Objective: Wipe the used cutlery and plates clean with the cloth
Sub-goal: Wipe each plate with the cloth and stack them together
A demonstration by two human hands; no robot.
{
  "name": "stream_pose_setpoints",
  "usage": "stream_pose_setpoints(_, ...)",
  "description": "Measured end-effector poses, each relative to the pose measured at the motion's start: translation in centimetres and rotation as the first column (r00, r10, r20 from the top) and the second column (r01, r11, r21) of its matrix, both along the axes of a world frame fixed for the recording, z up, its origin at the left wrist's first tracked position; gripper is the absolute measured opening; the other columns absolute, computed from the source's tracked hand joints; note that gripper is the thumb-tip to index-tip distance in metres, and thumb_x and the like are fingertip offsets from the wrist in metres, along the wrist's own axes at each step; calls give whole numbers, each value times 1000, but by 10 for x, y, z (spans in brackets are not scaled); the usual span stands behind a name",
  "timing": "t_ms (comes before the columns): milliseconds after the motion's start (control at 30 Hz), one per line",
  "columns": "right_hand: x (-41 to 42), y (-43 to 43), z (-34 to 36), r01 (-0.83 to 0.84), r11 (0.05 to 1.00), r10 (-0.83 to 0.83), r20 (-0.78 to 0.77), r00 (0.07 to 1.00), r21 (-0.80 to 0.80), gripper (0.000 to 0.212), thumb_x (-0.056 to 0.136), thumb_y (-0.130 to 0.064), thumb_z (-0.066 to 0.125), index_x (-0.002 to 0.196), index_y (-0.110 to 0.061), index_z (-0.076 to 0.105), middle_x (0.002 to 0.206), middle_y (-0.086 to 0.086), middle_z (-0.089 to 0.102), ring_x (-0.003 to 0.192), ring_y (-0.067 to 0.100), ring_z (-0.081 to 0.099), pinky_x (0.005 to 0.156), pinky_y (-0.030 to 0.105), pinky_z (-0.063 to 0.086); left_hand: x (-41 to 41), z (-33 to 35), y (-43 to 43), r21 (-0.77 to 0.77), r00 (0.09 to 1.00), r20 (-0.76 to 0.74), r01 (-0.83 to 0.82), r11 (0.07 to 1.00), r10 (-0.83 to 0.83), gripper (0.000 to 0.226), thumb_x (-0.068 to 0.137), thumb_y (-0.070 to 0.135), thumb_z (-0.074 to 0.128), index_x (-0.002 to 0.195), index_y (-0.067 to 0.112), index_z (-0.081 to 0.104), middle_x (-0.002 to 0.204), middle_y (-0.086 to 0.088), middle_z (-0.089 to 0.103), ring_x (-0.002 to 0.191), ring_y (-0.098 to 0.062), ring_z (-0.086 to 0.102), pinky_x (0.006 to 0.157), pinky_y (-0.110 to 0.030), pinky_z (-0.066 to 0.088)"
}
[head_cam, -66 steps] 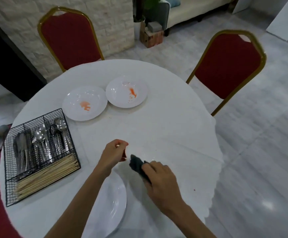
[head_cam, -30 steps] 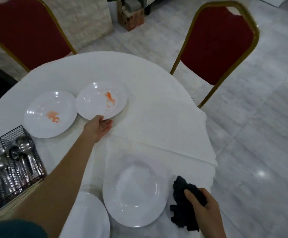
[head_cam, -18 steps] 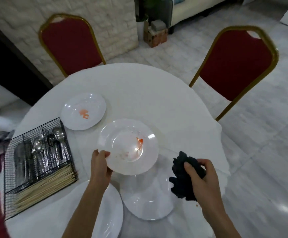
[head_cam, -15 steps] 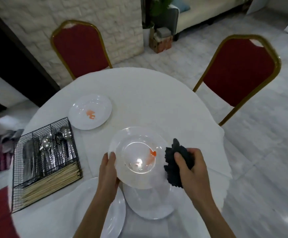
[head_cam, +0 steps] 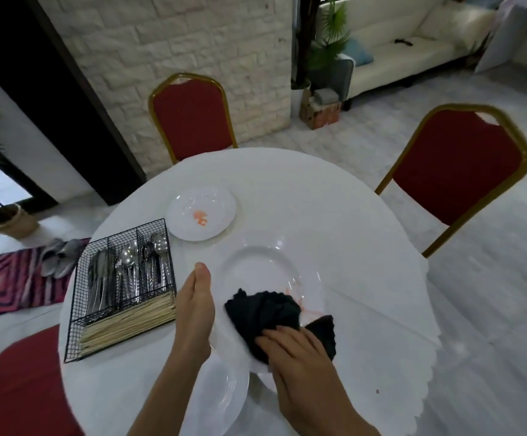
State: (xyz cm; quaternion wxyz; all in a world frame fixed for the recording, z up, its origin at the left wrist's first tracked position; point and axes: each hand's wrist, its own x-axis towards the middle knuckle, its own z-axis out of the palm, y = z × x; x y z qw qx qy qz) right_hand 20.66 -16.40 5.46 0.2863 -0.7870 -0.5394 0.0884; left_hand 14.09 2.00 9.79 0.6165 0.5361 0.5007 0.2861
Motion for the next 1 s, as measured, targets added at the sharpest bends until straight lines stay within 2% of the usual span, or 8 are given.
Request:
stream_pose_setpoints(100,3,18,19,-90,995,91,21,996,-41,46,88,-23,46,131,-25,63,135,-9,60,130,14,54,115,35,28,8,8,-25,151,991,-96,110,982,-96,44,105,47,38,81,16,57,78,13,57,80,-7,55,79,-28,45)
stream_pose_setpoints(233,44,32,22,130,978,-115,99,988,-161,60,93,-33,31,149,-20,47,148,4,48,138,25,43,120,46,25,11,20,-42,220,977,-146,185,958,-155,47,106,46,37,63,27,43,56,17,47,64,-11,43,67,-35,36)
stream_pose_setpoints(333,49,25,9,310,925,-259,231,938,-222,49,89,-25,48,135,-12,62,119,11,64,108,32,61,102,48,40,6,23,-28,264,984,-134,145,954,-113,47,104,51,37,66,29,53,61,14,56,64,-15,52,70,-38,43)
stream_pose_setpoints(400,24,16,5,295,924,-232,256,938,-242,39,85,-27,49,114,-11,71,99,8,66,87,30,62,86,44,38,2,20,-18,270,989,-103,127,954,-103,48,101,58,38,84,21,64,81,-3,69,80,-27,65,79,-47,53)
stream_pose_setpoints(467,0,10,19,177,956,-133,193,972,-235,30,81,-30,44,92,-19,70,86,0,63,74,23,62,74,36,41,0,18,-19,269,993,-87,102,958,-82,54,101,57,39,87,11,62,81,-12,64,75,-24,61,77,-45,51)
stream_pose_setpoints(633,6,34,59,0,999,-16,-313,950,-51,20,101,-30,40,114,-21,52,111,-4,59,100,16,55,89,35,48,5,18,-55,231,987,-111,137,963,-113,49,105,46,41,74,9,50,61,4,53,68,-18,51,70,-39,44)
stream_pose_setpoints(833,37,57,52,349,931,-311,-267,912,108,14,101,-29,45,109,-19,52,107,-5,57,94,14,52,86,33,48,9,23,-65,290,978,-151,181,940,-142,51,105,49,34,75,9,46,61,6,51,65,-14,49,68,-37,42)
stream_pose_setpoints(1000,-7,22,46,-17,996,39,-247,968,90,35,93,-39,39,119,-24,57,111,-6,57,100,14,53,89,31,44,3,29,-40,253,981,-114,181,950,-156,62,100,60,38,81,3,51,69,4,53,72,-16,51,71,-39,44)
